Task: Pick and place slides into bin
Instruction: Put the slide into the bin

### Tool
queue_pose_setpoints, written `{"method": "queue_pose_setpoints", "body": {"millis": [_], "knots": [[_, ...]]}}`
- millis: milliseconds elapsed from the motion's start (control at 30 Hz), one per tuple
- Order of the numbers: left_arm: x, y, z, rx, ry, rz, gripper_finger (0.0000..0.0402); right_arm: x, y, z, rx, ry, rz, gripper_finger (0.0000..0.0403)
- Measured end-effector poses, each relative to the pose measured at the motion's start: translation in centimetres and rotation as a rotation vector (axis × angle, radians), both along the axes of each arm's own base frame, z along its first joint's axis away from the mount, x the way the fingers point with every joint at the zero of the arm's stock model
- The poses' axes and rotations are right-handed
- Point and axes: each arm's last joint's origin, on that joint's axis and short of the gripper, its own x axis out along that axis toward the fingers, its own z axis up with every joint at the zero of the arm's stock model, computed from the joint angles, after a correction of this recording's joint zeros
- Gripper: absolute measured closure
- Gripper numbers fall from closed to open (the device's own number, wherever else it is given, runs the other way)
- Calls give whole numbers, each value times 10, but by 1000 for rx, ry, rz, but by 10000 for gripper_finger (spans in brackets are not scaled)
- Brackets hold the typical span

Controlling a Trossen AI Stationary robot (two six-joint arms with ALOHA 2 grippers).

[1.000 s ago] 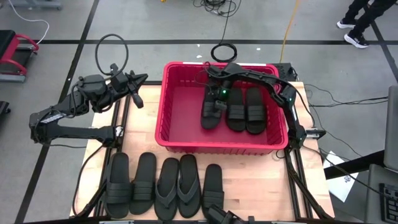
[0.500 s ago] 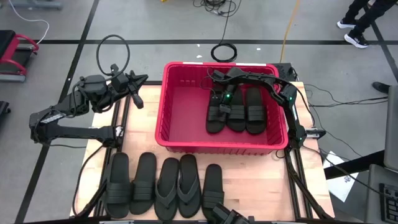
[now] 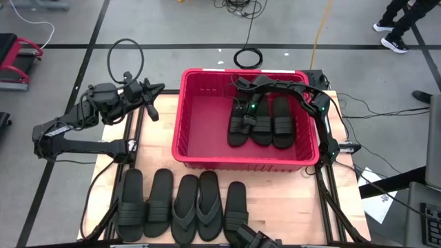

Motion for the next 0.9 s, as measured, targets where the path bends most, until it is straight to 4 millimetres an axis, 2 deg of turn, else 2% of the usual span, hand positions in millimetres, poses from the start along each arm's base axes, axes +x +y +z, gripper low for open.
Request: {"method": "queue_pose_setpoints", "body": {"millis": [167, 533, 667, 900], "knots": [[0, 0, 0, -5, -4, 0, 376, -3, 2, 0, -21, -19, 83, 396], [0, 0, 0, -8, -7, 1, 376, -8, -1, -1, -35, 23, 66, 391], [0, 0, 0, -5, -5, 1, 376, -9, -1, -1, -18, 23, 75, 365], [0, -1, 0, -8, -6, -22, 376, -9, 0, -1, -33, 54, 70, 286]]}}
